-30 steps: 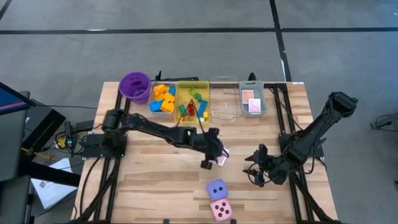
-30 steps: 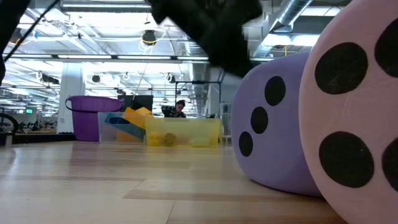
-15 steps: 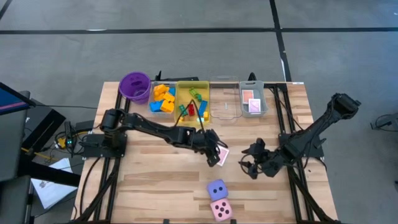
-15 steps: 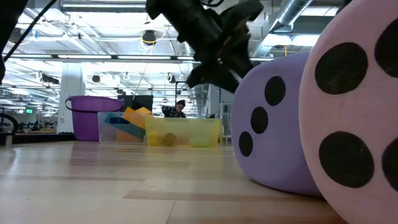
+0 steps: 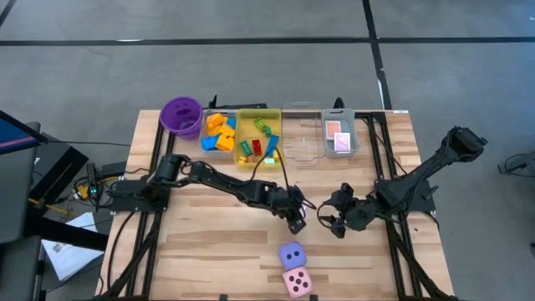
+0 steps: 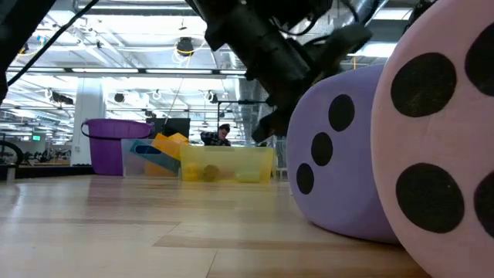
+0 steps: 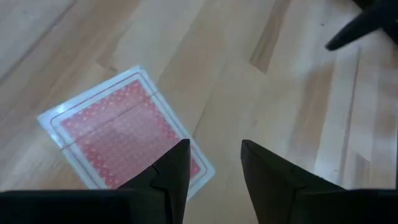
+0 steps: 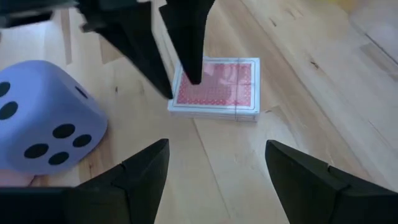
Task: Pick & Place Toys
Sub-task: Put the red deck of cards into the gray bin
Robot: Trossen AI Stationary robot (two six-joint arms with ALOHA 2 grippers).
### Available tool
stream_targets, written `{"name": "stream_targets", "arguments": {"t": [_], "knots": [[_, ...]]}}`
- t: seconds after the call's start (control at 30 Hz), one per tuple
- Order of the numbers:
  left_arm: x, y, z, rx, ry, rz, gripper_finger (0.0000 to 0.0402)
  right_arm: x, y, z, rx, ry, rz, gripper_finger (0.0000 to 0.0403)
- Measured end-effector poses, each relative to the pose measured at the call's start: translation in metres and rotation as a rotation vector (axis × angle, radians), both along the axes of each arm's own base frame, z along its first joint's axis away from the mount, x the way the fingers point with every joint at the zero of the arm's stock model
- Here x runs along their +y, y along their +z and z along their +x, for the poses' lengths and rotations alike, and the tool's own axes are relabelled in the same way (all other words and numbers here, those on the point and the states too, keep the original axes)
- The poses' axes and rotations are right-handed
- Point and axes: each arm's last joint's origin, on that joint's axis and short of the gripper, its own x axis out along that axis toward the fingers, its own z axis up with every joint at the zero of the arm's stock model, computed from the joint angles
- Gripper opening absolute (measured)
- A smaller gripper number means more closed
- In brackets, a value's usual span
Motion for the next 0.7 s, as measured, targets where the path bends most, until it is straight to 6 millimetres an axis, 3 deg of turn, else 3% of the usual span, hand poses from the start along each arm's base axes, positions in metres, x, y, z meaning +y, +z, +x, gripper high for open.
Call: {"name": "stream_targets", "arguments": {"t": [0.4,0.7], "knots": [[0.005,-0.013,-0.005,0.095,0.042,0.077,0.0136,-0.001,0.0,0.0,0.001,-0.002,0.0,0.026],[-0.004,-0.031,-0.006,0.147,-0.163,0.249,0.0136,0.0,0.0,0.0,0.0,-0.002,0.003,0.026]]}}
